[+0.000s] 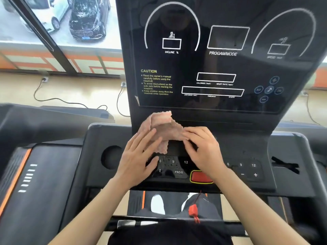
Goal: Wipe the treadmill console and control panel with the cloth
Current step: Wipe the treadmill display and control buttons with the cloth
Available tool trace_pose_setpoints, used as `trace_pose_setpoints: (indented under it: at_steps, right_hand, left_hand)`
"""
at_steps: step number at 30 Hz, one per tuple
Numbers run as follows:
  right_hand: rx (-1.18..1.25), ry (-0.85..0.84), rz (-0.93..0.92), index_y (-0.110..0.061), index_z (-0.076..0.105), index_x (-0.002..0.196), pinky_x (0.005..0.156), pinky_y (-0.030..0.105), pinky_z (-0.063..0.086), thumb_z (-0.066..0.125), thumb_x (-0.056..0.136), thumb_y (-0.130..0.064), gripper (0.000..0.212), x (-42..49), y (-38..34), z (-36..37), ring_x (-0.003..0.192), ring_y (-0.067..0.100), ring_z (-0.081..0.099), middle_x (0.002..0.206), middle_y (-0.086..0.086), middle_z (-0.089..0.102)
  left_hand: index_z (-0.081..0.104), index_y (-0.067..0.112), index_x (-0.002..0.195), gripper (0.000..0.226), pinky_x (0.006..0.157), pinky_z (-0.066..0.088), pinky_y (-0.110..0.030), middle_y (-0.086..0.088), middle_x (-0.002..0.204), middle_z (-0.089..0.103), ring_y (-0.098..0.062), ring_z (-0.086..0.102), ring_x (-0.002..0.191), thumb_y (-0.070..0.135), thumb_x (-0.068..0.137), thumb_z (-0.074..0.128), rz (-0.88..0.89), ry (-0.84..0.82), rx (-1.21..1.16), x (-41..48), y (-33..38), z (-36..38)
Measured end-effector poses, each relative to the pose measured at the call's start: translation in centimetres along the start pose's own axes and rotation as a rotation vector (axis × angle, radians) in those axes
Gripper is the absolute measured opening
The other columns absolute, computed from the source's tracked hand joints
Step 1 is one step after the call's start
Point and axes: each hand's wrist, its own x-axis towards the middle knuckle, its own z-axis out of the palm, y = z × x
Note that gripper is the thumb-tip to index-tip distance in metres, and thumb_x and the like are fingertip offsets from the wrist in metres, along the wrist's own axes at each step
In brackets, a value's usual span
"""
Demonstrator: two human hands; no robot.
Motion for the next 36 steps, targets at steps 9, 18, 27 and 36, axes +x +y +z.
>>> trace_pose_setpoints:
  at_steps: [9, 18, 27, 36]
  right_hand:
    - [-0.338, -0.233, 0.495, -0.03, 0.039, 0.155, 0.116, 0.069, 0.024, 0.064, 0.092, -0.053, 0.071, -6.4, 3.6, -1.4, 0.155, 0.044, 0.01, 0.171, 0.004, 0.012]
    - [-0.319, -0.28, 0.471, -0.033, 0.039, 0.155, 0.116, 0.064, 0.031, 0.044, 0.09, -0.066, 0.072, -6.5, 4.0, -2.3, 0.156, 0.04, 0.012, 0.17, -0.001, 0.017]
    - [-0.177, -0.137, 0.487, -0.02, 0.06, 0.141, 0.11, 0.046, 0.043, 0.07, 0.094, -0.03, 0.049, -9.0, 7.3, -6.7, 0.142, 0.025, 0.041, 0.157, 0.002, 0.046]
    - [-0.263, -0.08, 0.816, -0.016, 0.048, 0.15, 0.117, 0.053, 0.032, 0.067, 0.095, -0.036, 0.061, -13.2, 11.4, -10.6, 0.148, 0.037, 0.03, 0.163, 0.011, 0.036]
  left_hand:
    - [0.018, 0.033, 0.164, 0.078, 0.13, 0.011, -0.055, -0.003, 0.175, 0.004, -0.031, -0.009, 0.161, 0.068, 0.098, 0.037, -0.167, -0.357, 0.217, 0.1, 0.9, 2.1]
    - [0.008, 0.026, 0.165, 0.088, 0.129, 0.007, -0.059, -0.002, 0.175, -0.004, -0.03, -0.014, 0.16, 0.076, 0.094, 0.024, -0.207, -0.458, 0.167, -0.1, 5.8, 4.1]
    - [-0.009, 0.031, 0.164, 0.088, 0.129, -0.004, -0.056, -0.001, 0.171, -0.024, -0.028, -0.029, 0.156, 0.076, 0.095, 0.022, -0.158, -0.481, 0.079, 3.4, 11.2, 6.7]
    - [0.017, 0.031, 0.165, 0.085, 0.128, 0.005, -0.059, 0.007, 0.175, -0.001, -0.026, -0.013, 0.161, 0.075, 0.093, 0.028, -0.062, -0.464, 0.143, 6.1, 14.7, 8.3]
